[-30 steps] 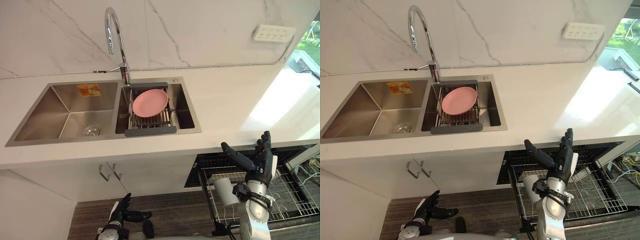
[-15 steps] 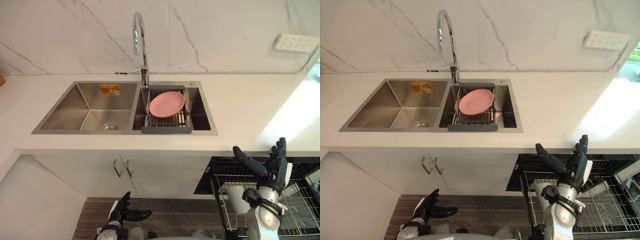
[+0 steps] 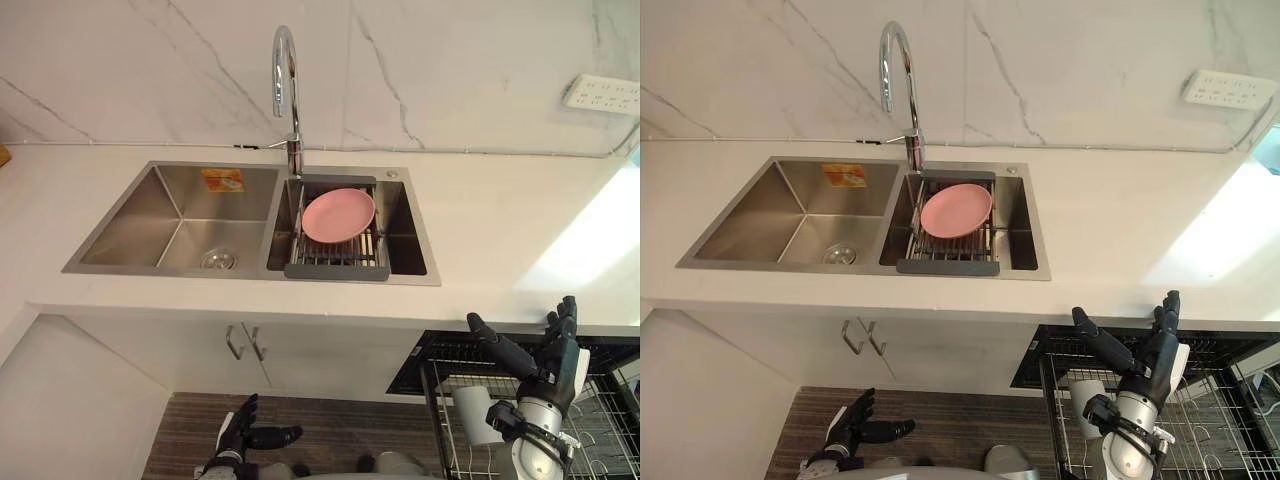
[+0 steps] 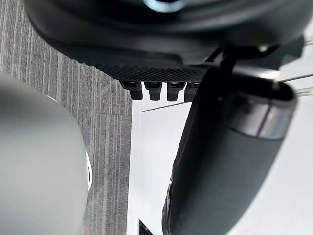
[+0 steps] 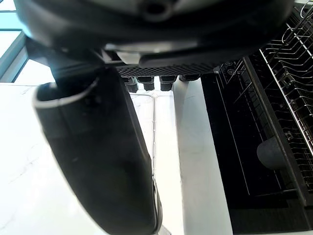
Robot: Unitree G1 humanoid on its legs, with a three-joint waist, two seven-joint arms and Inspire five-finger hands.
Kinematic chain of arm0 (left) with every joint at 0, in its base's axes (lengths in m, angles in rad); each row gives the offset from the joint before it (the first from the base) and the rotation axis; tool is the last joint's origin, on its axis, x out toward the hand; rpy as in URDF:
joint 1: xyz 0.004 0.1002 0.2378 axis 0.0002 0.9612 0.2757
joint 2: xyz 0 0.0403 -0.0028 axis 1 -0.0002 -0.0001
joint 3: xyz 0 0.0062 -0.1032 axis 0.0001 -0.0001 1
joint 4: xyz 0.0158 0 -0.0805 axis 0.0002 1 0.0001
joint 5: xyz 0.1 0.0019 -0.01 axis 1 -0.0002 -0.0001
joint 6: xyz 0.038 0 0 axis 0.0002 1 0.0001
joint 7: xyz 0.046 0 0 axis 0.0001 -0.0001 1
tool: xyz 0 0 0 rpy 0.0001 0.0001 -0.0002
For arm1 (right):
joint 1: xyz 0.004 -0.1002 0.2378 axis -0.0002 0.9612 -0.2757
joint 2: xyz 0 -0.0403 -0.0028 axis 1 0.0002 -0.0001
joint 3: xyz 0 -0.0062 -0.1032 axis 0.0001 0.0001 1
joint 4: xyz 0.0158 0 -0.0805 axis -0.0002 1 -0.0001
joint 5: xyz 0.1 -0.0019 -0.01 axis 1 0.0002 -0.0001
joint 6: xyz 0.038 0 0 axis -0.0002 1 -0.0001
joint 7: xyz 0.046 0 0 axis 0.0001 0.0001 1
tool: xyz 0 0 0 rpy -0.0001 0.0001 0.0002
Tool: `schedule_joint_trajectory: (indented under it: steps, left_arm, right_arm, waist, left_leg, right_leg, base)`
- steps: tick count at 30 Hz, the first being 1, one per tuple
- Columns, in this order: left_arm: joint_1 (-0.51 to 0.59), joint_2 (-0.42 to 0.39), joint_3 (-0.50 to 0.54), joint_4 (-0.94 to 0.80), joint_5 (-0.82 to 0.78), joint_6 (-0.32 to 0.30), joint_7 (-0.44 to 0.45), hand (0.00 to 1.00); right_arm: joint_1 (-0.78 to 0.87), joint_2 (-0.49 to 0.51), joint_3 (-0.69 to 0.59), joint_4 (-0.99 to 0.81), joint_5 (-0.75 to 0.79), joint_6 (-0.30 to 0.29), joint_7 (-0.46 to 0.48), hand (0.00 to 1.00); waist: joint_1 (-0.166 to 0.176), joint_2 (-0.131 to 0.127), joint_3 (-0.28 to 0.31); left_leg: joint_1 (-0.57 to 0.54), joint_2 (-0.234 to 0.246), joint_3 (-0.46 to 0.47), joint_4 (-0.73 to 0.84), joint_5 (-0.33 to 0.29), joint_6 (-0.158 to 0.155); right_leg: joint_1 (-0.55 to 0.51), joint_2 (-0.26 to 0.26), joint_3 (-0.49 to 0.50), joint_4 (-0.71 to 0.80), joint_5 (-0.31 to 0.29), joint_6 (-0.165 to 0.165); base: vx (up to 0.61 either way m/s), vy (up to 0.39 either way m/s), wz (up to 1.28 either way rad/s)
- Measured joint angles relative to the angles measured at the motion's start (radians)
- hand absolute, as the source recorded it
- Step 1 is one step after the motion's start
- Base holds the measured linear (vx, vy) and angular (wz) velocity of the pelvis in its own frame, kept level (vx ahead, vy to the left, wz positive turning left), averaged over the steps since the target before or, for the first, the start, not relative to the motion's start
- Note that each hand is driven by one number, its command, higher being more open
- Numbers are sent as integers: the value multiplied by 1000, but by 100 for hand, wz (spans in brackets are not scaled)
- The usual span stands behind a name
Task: Walk over to the sink, pick up the cup, carry it to the dishwasher, place the cup inside the dishwasher, then close the dishwasher door
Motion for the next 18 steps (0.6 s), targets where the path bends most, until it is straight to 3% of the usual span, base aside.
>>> schedule_joint_trajectory:
  steps: [2,5,7,10,18]
  left_arm:
    - [-2,-6,14,2,2,0,-5,100]
    - [2,-11,17,2,2,-2,-16,100]
    - [5,-13,16,3,2,-8,-17,100]
    - [7,-16,11,3,3,-10,-18,100]
    - [14,-10,-29,3,1,-10,-19,100]
  right_arm:
    - [0,-1,1,-24,0,22,7,100]
    - [1,-1,5,-46,-2,23,11,100]
    - [1,-1,10,-52,-19,27,11,100]
    - [1,-1,23,-74,-20,54,10,100]
    - [24,14,79,-118,-74,57,-17,100]
  waist:
    - [7,9,0]
    - [6,10,0]
    - [5,14,-1]
    - [1,15,-3]
    - [-24,20,-12]
  left_leg:
    - [-4,4,7,-12,5,-7]
    - [41,-33,4,-146,50,-30]
    - [70,-42,3,-226,100,-30]
    - [97,-46,4,-286,128,-37]
    - [118,-42,3,-349,165,-44]
  right_leg:
    - [5,9,11,-36,29,8]
    - [1,0,36,-68,39,24]
    - [0,5,48,-82,39,24]
    - [-2,11,57,-88,38,22]
    - [-6,32,76,-115,45,12]
  base:
    - [-44,-4,-16]
    - [-7,6,-3]
    - [-15,1,-5]
    - [-1,-7,-6]
    - [43,-1,-9]
